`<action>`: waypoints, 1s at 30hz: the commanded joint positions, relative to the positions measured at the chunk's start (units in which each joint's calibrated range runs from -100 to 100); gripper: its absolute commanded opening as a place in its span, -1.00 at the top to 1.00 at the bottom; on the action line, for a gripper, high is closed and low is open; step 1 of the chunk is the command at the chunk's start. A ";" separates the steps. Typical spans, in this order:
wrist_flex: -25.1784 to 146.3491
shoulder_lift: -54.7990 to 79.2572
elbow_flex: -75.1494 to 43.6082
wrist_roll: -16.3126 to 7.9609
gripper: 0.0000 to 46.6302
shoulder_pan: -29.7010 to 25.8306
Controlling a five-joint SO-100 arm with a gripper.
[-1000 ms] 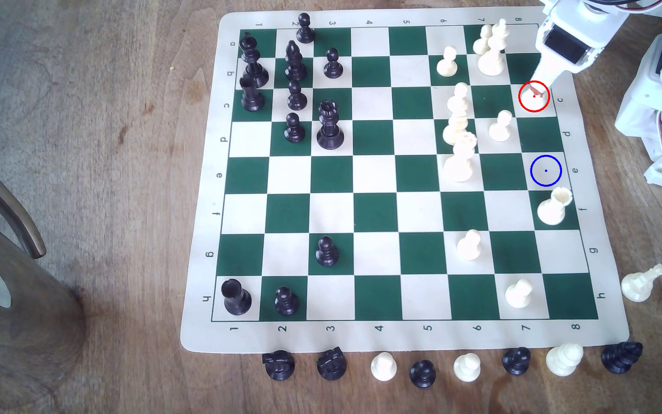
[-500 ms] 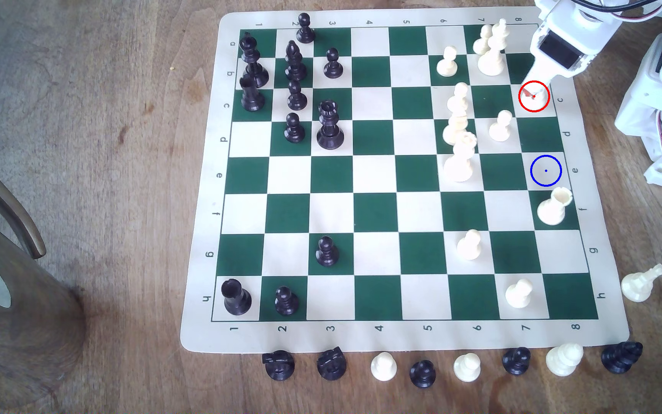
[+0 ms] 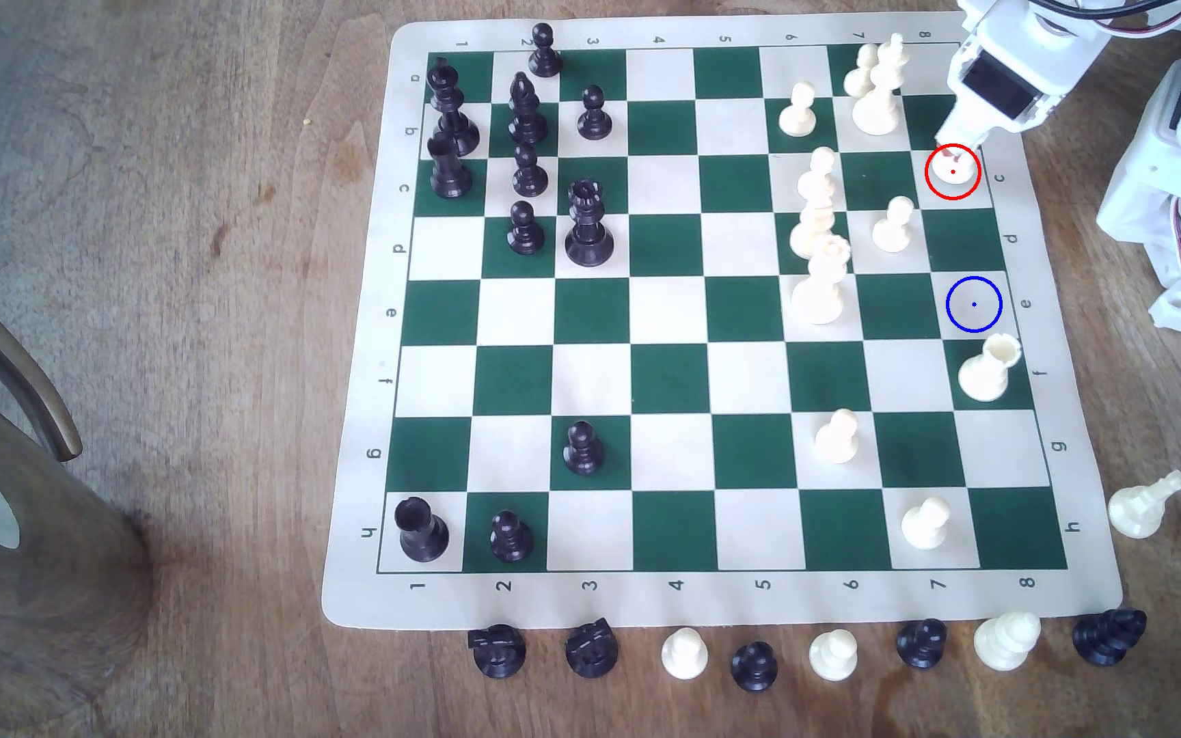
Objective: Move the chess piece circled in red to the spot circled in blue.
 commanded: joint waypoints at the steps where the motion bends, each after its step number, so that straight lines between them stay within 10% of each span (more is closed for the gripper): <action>1: 4.56 -2.03 -6.16 -0.44 0.99 -1.11; 13: 18.98 -3.64 -25.74 -4.54 0.99 -11.82; 30: 14.06 -1.86 -13.14 -10.84 0.99 -34.82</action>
